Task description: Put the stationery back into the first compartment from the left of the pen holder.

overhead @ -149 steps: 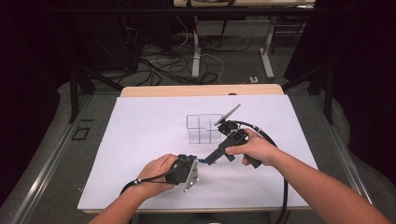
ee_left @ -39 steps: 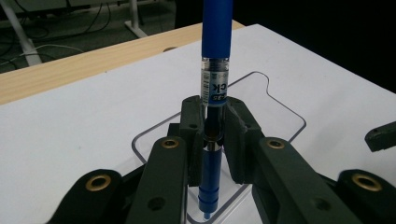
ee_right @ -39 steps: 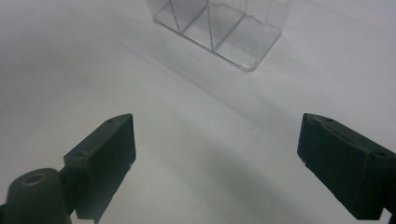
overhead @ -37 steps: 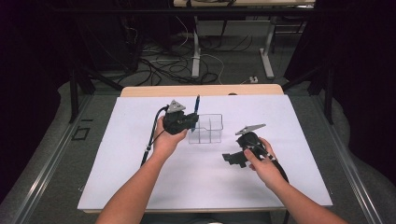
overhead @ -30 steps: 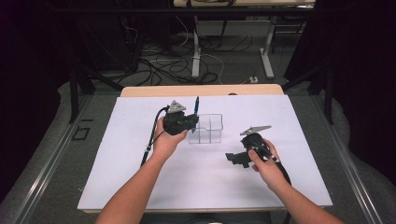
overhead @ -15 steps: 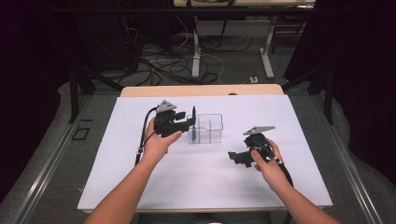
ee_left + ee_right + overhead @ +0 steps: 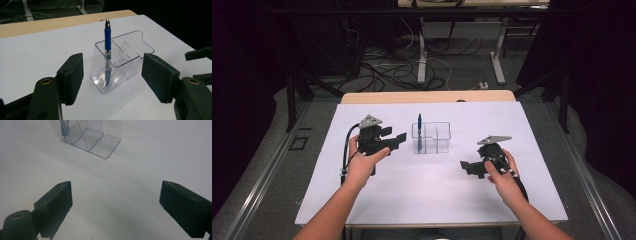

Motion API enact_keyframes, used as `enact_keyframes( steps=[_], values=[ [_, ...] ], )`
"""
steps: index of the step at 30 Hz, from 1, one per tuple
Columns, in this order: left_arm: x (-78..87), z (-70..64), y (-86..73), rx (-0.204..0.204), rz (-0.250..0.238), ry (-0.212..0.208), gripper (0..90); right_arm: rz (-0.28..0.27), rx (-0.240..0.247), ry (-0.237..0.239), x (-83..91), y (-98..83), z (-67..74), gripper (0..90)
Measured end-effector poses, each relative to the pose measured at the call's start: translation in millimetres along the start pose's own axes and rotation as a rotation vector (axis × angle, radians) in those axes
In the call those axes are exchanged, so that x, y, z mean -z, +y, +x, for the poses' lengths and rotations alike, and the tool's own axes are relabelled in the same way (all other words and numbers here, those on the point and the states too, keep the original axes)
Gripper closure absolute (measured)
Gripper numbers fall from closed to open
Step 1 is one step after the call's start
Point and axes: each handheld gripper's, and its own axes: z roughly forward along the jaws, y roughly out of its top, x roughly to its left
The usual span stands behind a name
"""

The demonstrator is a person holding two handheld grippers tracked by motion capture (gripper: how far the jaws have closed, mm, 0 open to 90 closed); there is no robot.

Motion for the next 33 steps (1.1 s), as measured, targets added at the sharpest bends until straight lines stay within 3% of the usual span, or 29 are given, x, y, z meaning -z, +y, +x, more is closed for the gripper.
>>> enact_keyframes(
  steps=[4,10,12,28,33],
  values=[
    [12.1,5.0,-7.4,0.028,-0.004,-0.019,31.1,-0.01,-0.011,-0.016,2.2,-2.1,-4.2,10.7],
    [26.9,12.0,-19.9,0.022,0.0,-0.029,30.4,-0.034,-0.025,-0.042,7.6,-4.9,-12.8,10.6],
    [30.9,15.2,-23.6,0.011,-0.006,-0.014,28.5,-0.038,-0.028,-0.047,9.0,-6.1,-15.9,10.6],
    [42.1,49.1,-59.7,0.083,-0.016,0.113,11.8,-0.063,-0.09,-0.099,12.7,-16.5,-36.3,10.5],
    [42.6,53.9,-66.5,0.078,-0.013,0.149,5.8,-0.061,-0.107,-0.112,11.9,-21.1,-41.9,10.4]
  ],
)
